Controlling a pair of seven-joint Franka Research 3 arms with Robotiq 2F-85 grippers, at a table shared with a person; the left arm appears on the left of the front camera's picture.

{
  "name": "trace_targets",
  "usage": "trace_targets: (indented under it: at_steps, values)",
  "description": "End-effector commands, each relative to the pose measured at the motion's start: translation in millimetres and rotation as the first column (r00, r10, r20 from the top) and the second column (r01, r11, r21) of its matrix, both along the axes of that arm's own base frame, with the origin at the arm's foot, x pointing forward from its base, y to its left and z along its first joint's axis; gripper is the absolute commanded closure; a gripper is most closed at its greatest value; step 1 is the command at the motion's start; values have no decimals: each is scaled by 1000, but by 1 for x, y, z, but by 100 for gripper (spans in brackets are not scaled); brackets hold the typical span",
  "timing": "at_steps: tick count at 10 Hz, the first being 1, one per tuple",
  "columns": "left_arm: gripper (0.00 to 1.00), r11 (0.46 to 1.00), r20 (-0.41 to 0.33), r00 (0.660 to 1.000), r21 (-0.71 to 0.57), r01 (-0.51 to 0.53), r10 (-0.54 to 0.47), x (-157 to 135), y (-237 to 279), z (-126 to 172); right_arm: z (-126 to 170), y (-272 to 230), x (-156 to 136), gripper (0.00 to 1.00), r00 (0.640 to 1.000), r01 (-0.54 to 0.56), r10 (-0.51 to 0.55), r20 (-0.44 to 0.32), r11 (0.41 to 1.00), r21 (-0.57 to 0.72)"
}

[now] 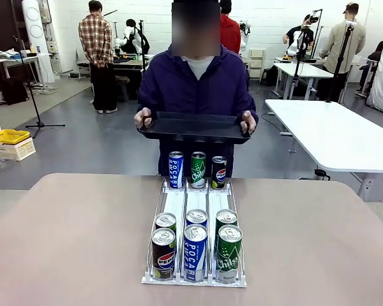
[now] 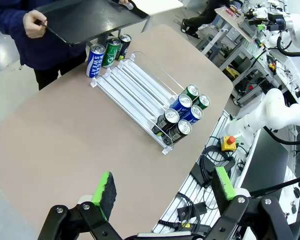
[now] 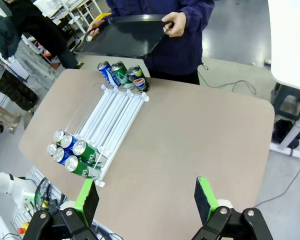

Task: Retrieve and hand over the desired beverage to the person.
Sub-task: Pick up a can of the same type that the person held from the Automatic Can Dispenser.

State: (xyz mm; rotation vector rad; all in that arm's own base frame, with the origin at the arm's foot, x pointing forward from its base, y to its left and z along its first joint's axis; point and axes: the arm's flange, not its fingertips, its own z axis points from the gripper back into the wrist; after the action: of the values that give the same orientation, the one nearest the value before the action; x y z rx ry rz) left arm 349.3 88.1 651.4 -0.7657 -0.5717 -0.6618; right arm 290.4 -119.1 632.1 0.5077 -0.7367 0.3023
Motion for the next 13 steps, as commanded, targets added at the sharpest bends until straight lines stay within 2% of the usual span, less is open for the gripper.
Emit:
trace_targets:
  at_steps: [1, 13]
  values:
    - [0, 1000, 20, 1000, -13, 21, -21, 1, 1, 2, 0, 0, 1, 0, 1000, -19, 19, 9, 1000, 12]
    - [0, 1000, 20, 1000, -13, 21, -21, 1, 1, 2, 0, 0, 1, 0, 1000, -19, 19, 9, 1000, 12]
